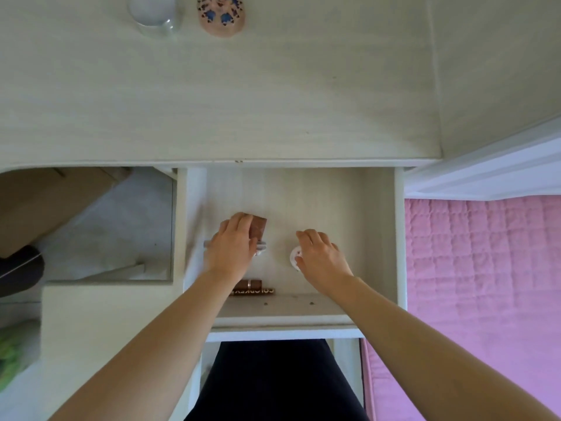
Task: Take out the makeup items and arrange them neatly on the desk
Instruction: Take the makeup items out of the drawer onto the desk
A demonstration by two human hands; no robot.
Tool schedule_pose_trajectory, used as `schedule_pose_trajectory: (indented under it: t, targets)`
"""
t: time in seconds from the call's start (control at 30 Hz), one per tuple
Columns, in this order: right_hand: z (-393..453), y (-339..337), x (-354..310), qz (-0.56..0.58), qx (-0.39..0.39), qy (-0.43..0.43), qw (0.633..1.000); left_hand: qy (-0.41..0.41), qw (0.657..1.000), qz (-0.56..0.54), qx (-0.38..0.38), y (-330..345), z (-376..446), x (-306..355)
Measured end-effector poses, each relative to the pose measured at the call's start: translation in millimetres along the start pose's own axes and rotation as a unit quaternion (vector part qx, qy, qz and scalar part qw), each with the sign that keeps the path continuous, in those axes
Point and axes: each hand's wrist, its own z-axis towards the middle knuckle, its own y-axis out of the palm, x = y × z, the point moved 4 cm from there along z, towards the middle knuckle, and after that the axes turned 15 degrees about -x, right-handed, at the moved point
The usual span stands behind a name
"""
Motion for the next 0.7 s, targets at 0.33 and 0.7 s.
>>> schedule_pose_trajectory:
  t: [0.33, 0.7]
  targets:
    - [17.7, 28.5, 8.2, 0.016, -0.049, 0.061, 0.997, -0.091, 0.995, -0.019, -0.042, 18.6, 35.5, 9.4]
    - [22.3, 33.6, -2.1, -0.012, -0.028, 0.072, 0.997, -0.068, 0.997, -0.035, -0.022, 25.6, 42.3, 11.5]
